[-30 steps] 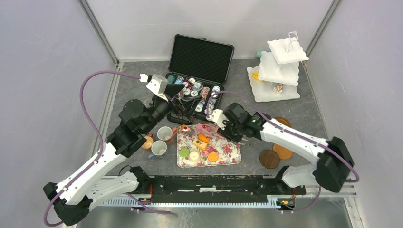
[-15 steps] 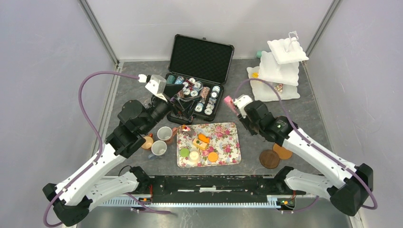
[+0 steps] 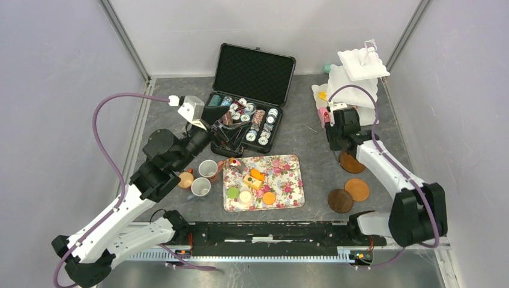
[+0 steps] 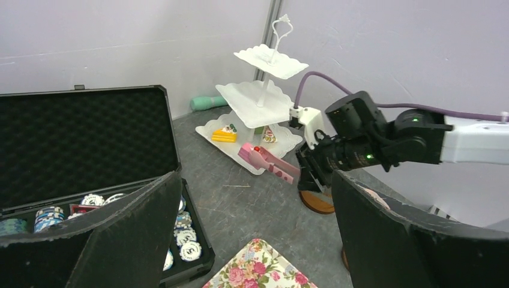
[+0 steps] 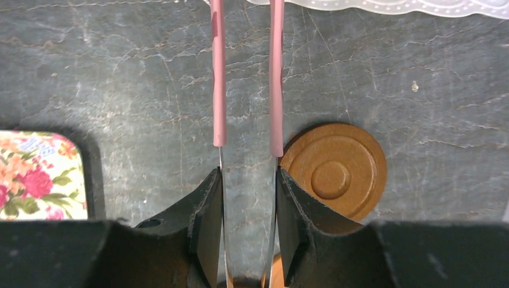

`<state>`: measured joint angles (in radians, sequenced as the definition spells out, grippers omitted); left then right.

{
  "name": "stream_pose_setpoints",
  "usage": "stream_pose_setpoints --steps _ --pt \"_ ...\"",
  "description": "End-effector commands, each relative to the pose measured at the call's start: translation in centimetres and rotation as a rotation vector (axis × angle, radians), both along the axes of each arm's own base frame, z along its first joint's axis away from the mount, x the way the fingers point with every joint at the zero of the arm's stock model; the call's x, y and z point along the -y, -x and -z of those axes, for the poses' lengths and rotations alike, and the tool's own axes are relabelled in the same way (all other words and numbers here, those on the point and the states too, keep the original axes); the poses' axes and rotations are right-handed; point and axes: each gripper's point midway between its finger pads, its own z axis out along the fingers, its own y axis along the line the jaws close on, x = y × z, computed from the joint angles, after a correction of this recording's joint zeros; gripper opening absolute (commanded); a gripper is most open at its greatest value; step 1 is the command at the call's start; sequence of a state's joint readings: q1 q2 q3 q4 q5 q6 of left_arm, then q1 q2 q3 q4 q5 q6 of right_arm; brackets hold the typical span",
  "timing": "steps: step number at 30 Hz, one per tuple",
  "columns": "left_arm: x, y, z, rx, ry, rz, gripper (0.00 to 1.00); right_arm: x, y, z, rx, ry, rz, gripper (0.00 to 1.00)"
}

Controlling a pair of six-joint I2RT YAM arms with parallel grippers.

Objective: Serve the afternoon tea

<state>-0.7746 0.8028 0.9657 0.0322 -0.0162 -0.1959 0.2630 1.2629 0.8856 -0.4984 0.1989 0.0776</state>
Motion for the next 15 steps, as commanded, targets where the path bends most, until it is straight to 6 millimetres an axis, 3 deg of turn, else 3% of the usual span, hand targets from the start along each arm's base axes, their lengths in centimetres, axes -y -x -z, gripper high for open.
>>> stream_pose_setpoints --steps 1,6,15 --pt "-0.3 1.0 -2.5 0.056 0.051 0.022 1.0 0.4 -3.5 -0.8 0.081 -0.07 0.053 0.23" --pt "0.0 1.1 -2.3 0.055 0.045 0.029 1.0 2.1 -5.2 0.5 0.08 -0.093 0.103 0.23" --pt "0.2 0.9 -2.1 0.052 0.037 0.03 1.0 3.3 -7.8 1.6 0.099 -0.1 0.129 0.25"
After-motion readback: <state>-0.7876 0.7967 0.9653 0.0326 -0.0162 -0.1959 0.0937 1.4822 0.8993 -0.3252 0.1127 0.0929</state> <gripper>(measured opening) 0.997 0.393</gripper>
